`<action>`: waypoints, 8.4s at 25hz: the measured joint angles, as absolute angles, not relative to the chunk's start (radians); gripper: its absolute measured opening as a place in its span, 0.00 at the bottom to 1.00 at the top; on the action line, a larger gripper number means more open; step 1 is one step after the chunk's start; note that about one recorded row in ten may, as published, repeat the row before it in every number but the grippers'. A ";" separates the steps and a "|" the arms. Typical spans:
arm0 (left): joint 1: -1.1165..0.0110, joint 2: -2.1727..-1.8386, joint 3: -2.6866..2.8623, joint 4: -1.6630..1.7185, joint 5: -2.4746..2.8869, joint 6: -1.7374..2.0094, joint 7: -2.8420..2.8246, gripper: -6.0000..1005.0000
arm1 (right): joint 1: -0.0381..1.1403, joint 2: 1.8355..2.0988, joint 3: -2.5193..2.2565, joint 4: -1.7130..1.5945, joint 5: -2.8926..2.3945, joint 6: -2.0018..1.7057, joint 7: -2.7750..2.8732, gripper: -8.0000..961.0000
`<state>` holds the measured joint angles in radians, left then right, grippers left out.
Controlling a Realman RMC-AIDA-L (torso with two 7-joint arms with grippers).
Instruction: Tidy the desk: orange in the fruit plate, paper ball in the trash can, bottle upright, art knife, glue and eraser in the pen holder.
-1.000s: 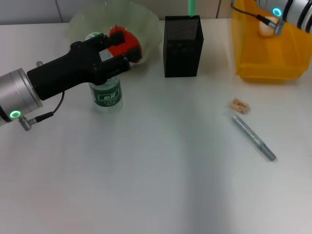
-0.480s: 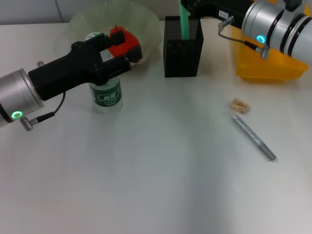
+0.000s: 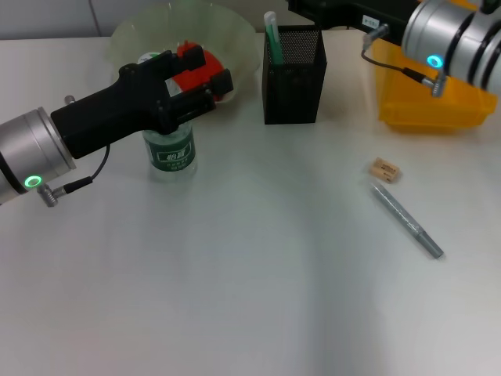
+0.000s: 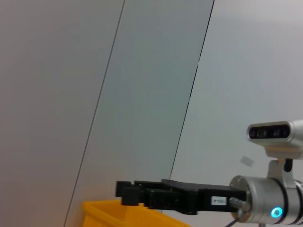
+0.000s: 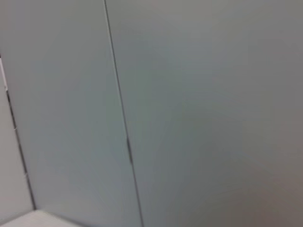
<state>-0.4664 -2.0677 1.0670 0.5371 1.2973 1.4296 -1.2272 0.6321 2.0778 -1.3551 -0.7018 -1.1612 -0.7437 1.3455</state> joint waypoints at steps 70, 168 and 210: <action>-0.459 -2.071 1.078 0.532 1.299 1.445 -1.227 0.68 | 0.839 2.083 -1.324 -0.833 -2.738 -1.215 2.849 0.47; -0.472 -2.071 1.077 0.532 1.293 1.449 -1.220 0.68 | 0.700 2.086 -1.418 -1.134 -2.728 -1.504 2.810 0.57; -0.474 -2.071 1.074 0.532 1.293 1.455 -1.219 0.68 | 0.733 2.083 -1.395 -1.060 -2.718 -1.451 2.810 0.20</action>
<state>-0.4740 -2.0709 1.0736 0.5323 1.2931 1.4552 -1.2195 0.7328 2.0832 -1.3946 -1.0600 -2.7181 -1.4506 2.8102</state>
